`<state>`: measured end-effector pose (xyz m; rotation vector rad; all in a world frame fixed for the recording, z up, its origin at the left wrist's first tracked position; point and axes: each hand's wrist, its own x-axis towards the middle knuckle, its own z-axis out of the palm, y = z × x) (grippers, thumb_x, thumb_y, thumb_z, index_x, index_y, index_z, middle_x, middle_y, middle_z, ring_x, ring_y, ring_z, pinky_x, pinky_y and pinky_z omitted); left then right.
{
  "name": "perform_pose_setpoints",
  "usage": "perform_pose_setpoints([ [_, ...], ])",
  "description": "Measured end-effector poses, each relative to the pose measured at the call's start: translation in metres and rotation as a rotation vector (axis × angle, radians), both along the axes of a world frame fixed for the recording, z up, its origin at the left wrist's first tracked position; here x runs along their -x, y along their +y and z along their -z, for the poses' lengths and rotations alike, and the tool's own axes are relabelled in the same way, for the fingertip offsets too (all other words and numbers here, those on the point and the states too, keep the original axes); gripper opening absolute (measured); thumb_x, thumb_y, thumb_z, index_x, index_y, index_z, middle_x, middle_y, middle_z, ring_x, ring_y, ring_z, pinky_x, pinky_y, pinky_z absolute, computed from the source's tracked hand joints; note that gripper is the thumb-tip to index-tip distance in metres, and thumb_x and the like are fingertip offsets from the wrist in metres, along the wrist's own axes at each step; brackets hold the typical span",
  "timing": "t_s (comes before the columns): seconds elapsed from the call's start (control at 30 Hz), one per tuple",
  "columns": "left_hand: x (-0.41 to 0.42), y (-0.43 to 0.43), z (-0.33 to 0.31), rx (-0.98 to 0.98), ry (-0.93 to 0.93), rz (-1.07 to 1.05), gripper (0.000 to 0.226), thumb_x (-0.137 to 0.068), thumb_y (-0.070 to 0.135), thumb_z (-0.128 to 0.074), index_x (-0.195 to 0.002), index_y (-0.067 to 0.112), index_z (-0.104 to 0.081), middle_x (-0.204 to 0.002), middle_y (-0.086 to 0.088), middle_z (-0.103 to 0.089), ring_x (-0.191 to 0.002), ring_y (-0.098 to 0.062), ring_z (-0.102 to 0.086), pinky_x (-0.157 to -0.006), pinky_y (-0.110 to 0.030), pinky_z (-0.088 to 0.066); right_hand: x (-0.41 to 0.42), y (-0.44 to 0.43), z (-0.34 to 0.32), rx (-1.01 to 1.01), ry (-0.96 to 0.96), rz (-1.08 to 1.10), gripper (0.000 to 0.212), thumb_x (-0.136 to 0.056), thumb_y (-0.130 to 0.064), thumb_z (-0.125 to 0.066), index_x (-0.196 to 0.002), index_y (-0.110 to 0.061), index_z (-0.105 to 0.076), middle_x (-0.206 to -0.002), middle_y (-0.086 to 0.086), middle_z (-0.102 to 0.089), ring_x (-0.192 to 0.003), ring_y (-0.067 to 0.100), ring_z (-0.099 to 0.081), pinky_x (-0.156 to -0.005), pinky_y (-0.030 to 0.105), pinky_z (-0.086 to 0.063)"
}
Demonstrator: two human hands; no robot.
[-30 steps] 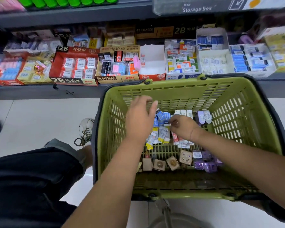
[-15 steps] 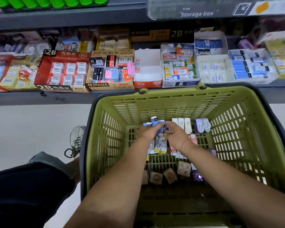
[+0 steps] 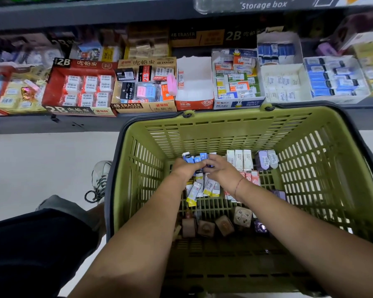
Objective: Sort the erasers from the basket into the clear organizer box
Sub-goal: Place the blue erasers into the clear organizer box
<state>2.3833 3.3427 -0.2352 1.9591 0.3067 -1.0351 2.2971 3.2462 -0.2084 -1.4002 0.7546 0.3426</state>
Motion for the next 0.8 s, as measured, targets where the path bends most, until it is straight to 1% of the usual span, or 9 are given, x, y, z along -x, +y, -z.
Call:
perform_pose_setpoints([
  [0.07, -0.001, 0.004, -0.001, 0.031, 0.003, -0.021, 0.026, -0.075, 0.022, -0.082, -0.08, 0.019, -0.056, -0.085, 0.001, -0.064, -0.075, -0.013, -0.06, -0.063, -0.022, -0.047, -0.003, 0.001, -0.002, -0.045, 0.007, 0.006, 0.035, -0.085, 0.022, -0.04, -0.106, -0.005, -0.043, -0.106, 0.008, -0.053, -0.107, 0.023, -0.05, -0.084, 0.029, -0.037],
  [0.13, -0.001, 0.009, -0.001, 0.054, 0.007, -0.061, 0.021, -0.075, 0.015, -0.081, -0.081, 0.018, -0.061, -0.084, 0.0, -0.068, -0.072, -0.011, -0.063, -0.057, -0.02, -0.048, -0.006, 0.003, -0.003, -0.067, 0.011, 0.047, 0.044, -0.087, 0.019, -0.046, -0.124, -0.004, -0.04, -0.123, 0.013, -0.052, -0.11, 0.025, -0.052, -0.089, 0.032, -0.042],
  [0.2, -0.001, 0.015, 0.0, 0.079, 0.017, -0.133, 0.019, -0.075, 0.011, -0.08, -0.084, 0.016, -0.063, -0.09, -0.005, -0.07, -0.075, -0.016, -0.065, -0.061, -0.023, -0.051, -0.009, 0.007, -0.004, -0.057, 0.016, 0.083, 0.057, -0.088, 0.013, -0.054, -0.138, -0.001, -0.031, -0.132, 0.021, -0.051, -0.11, 0.026, -0.055, -0.097, 0.039, -0.044],
  [0.27, -0.001, 0.021, 0.001, 0.078, 0.03, -0.182, 0.022, -0.076, 0.011, -0.079, -0.087, 0.015, -0.061, -0.09, -0.005, -0.068, -0.076, -0.015, -0.064, -0.062, -0.025, -0.051, -0.012, 0.008, -0.006, -0.085, 0.019, 0.126, 0.06, -0.087, 0.013, -0.055, -0.14, 0.001, -0.03, -0.12, 0.026, -0.054, -0.104, 0.03, -0.058, -0.098, 0.041, -0.044],
  [0.37, 0.001, 0.034, -0.002, 0.09, 0.083, -0.212, 0.027, -0.075, 0.013, -0.081, -0.092, 0.013, -0.06, -0.091, -0.001, -0.066, -0.078, -0.012, -0.062, -0.066, -0.027, -0.053, -0.007, 0.003, -0.009, -0.092, 0.022, 0.156, 0.054, -0.089, 0.011, -0.052, -0.138, 0.0, -0.034, -0.108, 0.016, -0.054, -0.092, 0.028, -0.059, -0.094, 0.039, -0.047],
  [0.5, 0.002, 0.047, -0.023, 0.22, 0.263, -0.227, 0.034, -0.076, 0.017, -0.08, -0.106, 0.01, -0.065, -0.11, -0.005, -0.067, -0.101, -0.017, -0.063, -0.074, -0.028, -0.054, 0.003, -0.004, -0.022, -0.019, 0.007, 0.062, 0.04, -0.09, 0.001, -0.055, -0.129, -0.002, -0.046, -0.105, 0.013, -0.06, -0.088, 0.024, -0.062, -0.077, 0.029, -0.053],
  [0.53, 0.001, 0.048, -0.033, 0.253, 0.304, -0.19, 0.033, -0.078, 0.019, -0.078, -0.107, 0.009, -0.066, -0.109, -0.005, -0.068, -0.098, -0.017, -0.064, -0.072, -0.026, -0.054, 0.004, -0.004, -0.03, 0.013, -0.013, -0.003, 0.034, -0.09, -0.004, -0.058, -0.124, -0.004, -0.051, -0.099, 0.011, -0.061, -0.083, 0.021, -0.062, -0.071, 0.027, -0.053],
  [0.63, 0.001, 0.038, -0.07, 0.361, 0.355, -0.108, 0.018, -0.085, 0.021, -0.07, -0.1, 0.011, -0.066, -0.084, -0.002, -0.071, -0.07, -0.012, -0.065, -0.064, -0.022, -0.051, 0.004, -0.001, -0.062, 0.114, -0.12, -0.133, 0.022, -0.081, -0.016, -0.073, -0.096, -0.016, -0.056, -0.084, 0.003, -0.056, -0.066, 0.011, -0.057, -0.052, 0.021, -0.048],
  [0.8, 0.007, 0.003, -0.154, 0.545, 0.321, -0.122, 0.008, -0.088, 0.026, -0.065, -0.088, 0.018, -0.066, -0.077, 0.0, -0.071, -0.059, -0.01, -0.058, -0.057, -0.022, -0.051, 0.005, -0.015, -0.139, 0.407, -0.317, -0.103, 0.033, -0.07, -0.013, -0.082, -0.082, -0.019, -0.052, -0.074, -0.002, -0.047, -0.061, 0.008, -0.043, -0.06, 0.024, -0.04],
])
